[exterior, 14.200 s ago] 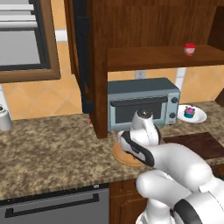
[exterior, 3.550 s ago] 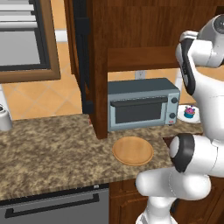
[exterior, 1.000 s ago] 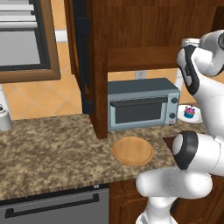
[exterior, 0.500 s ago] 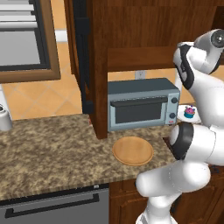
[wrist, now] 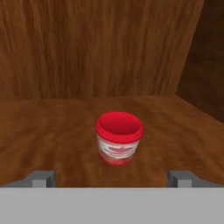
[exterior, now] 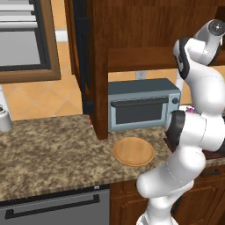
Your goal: From the different types of pastries on the counter, select a croissant and place it on the cutting board. Then retrieve a jar of jam from the cabinet and place it alongside the croissant on the cutting board.
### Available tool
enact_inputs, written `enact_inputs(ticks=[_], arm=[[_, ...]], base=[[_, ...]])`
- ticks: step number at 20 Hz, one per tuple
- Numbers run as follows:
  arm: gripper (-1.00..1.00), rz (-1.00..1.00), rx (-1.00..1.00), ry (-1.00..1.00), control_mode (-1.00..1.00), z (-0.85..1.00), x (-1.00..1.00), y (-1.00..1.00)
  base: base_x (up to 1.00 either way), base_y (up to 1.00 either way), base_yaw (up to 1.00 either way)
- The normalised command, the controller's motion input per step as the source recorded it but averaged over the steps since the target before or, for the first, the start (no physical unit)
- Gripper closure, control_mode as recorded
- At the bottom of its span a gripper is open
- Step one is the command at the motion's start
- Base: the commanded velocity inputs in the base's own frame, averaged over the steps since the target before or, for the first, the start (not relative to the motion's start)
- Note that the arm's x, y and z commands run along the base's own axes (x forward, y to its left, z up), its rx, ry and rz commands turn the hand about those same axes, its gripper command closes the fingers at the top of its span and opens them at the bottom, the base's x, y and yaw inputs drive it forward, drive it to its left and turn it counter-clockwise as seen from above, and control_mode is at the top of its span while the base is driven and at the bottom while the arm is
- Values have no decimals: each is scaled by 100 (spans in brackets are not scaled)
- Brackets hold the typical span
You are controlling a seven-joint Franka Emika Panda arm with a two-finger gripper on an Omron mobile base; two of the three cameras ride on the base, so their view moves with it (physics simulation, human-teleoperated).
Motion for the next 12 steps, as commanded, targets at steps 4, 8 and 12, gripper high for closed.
enact_inputs(ticks=[4, 8, 12], arm=[[-100, 3, 0, 0, -100, -26, 33, -33], [-100, 2, 0, 0, -100, -14, 41, -11], [-100, 1, 0, 0, -100, -5, 52, 0]], base=[[0, 0, 0], [0, 0, 0], [0, 0, 0]])
